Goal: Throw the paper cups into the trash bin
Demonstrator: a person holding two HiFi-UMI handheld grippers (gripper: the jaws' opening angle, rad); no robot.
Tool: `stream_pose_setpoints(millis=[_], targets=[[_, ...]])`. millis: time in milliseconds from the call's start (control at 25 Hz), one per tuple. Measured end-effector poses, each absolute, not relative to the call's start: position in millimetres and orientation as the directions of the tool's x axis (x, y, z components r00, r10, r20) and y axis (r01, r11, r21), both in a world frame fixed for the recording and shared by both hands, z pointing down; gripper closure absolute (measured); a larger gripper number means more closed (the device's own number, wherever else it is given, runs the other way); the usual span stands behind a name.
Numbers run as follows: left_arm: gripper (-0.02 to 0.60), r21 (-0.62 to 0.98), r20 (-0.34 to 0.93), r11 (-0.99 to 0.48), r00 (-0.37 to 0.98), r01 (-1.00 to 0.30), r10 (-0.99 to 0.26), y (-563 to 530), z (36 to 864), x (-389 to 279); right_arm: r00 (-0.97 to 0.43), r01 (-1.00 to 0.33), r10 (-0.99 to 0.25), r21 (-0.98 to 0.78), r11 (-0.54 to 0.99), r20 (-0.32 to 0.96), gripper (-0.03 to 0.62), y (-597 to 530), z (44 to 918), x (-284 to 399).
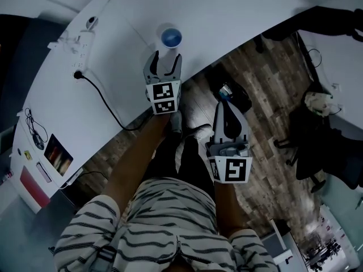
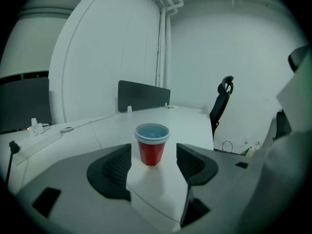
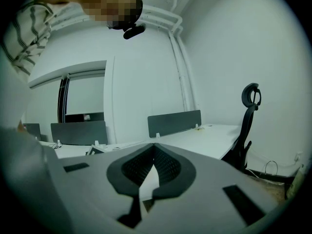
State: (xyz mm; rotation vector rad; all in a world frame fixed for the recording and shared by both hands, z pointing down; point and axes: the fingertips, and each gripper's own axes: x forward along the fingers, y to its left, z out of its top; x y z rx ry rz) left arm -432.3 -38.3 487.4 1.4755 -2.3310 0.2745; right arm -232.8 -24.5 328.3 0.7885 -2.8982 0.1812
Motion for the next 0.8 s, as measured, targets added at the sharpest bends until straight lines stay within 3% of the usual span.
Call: stream_pose_setpoints(millis=[240, 800], targets=[[0.268, 0.017, 0.446, 0.423, -0.372, -0.906, -0.814, -53, 510, -436, -0.848, -0.519, -0.501, -0.078, 0.851, 0.173, 0.583, -28, 336, -230], [0.267, 0.020, 0.468, 0.423, -0.365, -0.906, -0.805, -80, 528, -457, -0.838, -0.532, -0.511, -0.082, 0.843, 0.191, 0.583, -25, 346, -230]])
